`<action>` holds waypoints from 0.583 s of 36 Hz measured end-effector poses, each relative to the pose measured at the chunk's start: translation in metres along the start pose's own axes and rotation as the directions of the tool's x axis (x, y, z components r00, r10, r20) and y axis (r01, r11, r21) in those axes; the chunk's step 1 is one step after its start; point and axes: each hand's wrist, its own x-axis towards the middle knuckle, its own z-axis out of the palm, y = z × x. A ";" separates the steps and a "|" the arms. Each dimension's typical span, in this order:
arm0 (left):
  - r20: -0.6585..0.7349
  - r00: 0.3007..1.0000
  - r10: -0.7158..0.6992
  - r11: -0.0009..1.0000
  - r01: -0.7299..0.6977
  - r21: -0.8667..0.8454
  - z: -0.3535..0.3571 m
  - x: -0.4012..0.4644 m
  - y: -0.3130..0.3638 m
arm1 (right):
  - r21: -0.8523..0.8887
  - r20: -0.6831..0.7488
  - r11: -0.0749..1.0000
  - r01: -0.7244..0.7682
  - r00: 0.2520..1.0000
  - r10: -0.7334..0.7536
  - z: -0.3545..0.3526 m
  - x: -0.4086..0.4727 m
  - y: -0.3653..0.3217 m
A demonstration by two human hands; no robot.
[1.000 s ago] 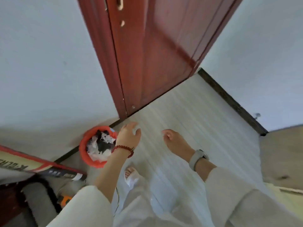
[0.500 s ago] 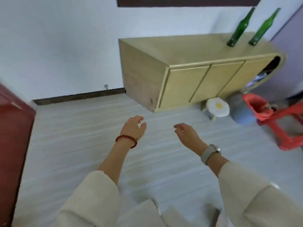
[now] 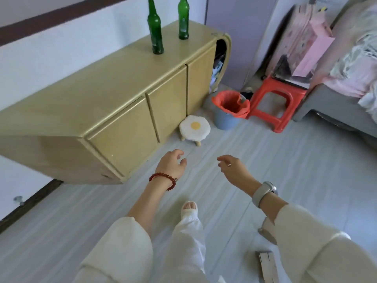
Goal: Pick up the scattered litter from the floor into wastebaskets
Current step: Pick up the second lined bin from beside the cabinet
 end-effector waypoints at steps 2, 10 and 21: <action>0.034 0.999 0.013 1.000 -0.013 0.007 0.000 0.047 0.019 | 0.018 -0.026 0.999 -0.042 0.999 0.042 -0.019 0.045 -0.004; 0.144 0.989 0.036 0.998 -0.044 0.054 -0.009 0.215 0.101 | 0.085 -0.068 0.983 -0.164 0.983 0.170 -0.096 0.181 -0.022; 0.247 0.968 0.041 0.994 -0.065 0.089 0.040 0.416 0.223 | 0.191 -0.171 0.938 -0.289 0.931 0.322 -0.213 0.354 0.019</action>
